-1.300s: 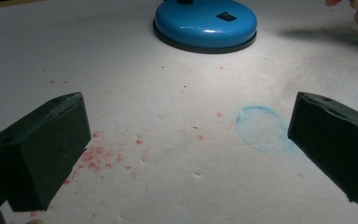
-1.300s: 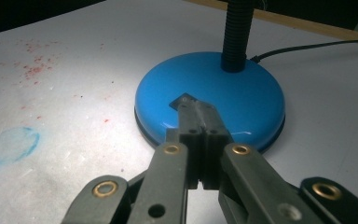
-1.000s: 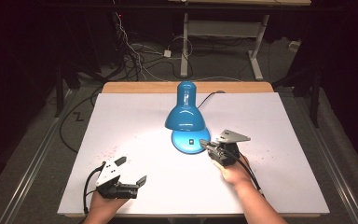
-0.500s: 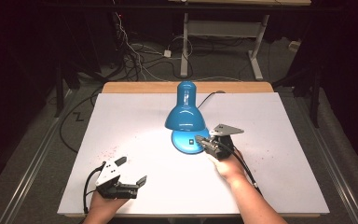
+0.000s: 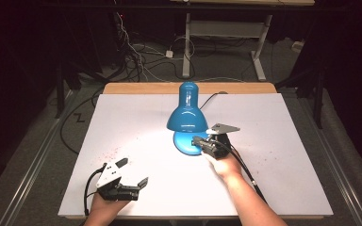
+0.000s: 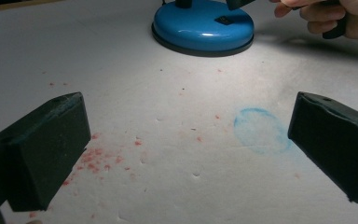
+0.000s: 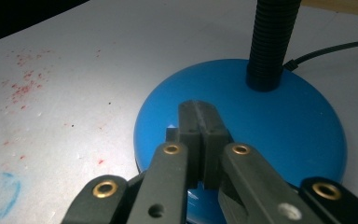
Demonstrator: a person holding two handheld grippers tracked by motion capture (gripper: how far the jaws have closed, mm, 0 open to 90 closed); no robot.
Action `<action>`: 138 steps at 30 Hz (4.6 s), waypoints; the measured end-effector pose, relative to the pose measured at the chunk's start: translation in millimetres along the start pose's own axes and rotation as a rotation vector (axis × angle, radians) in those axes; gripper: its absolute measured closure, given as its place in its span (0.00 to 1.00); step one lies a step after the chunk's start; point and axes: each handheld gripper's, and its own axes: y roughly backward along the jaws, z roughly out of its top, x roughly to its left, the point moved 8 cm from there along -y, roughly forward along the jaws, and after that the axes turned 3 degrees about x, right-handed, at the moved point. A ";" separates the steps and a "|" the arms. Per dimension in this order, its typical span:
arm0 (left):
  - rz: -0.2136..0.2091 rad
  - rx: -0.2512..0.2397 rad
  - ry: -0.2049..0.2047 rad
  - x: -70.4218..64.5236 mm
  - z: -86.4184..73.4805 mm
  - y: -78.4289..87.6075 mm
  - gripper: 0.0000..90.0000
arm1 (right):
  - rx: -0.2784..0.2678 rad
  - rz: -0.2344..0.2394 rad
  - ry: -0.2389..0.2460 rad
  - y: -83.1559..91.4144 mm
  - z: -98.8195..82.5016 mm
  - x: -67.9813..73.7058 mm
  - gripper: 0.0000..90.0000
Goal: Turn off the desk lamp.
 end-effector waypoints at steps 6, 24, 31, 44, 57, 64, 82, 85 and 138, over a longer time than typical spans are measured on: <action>-0.001 0.000 0.000 0.0 0.0 0.1 0.00 | 0.009 -0.002 -0.015 -3.9 -2.2 -2.8 1.00; -0.003 -0.003 -0.002 0.1 0.0 0.4 0.00 | 0.023 0.007 -0.025 -10.7 -3.7 -2.7 1.00; -0.003 -0.004 -0.001 0.0 0.0 0.5 0.00 | 0.018 0.004 -0.027 -10.6 -3.4 -4.4 1.00; -0.001 -0.007 -0.002 0.2 0.1 0.8 0.00 | 0.019 0.008 -0.026 -10.8 -3.4 -4.9 1.00; -0.006 -0.006 0.002 0.4 0.1 0.5 0.00 | 0.021 0.014 -0.035 -11.4 -3.9 -5.1 1.00; -0.004 -0.009 0.001 0.4 0.1 0.9 0.00 | 0.014 -0.002 -0.046 -13.9 -4.5 -8.3 1.00; -0.010 -0.011 0.003 0.6 0.3 1.0 0.00 | 0.011 0.000 -0.021 -11.9 -3.0 -3.1 1.00; -0.008 -0.011 0.002 0.4 0.2 1.0 0.00 | -0.016 -0.003 -0.026 -4.0 2.6 -4.0 1.00; -0.023 -0.005 0.005 0.4 0.0 0.8 0.00 | -0.008 -0.075 0.025 101.3 -79.4 -12.1 0.41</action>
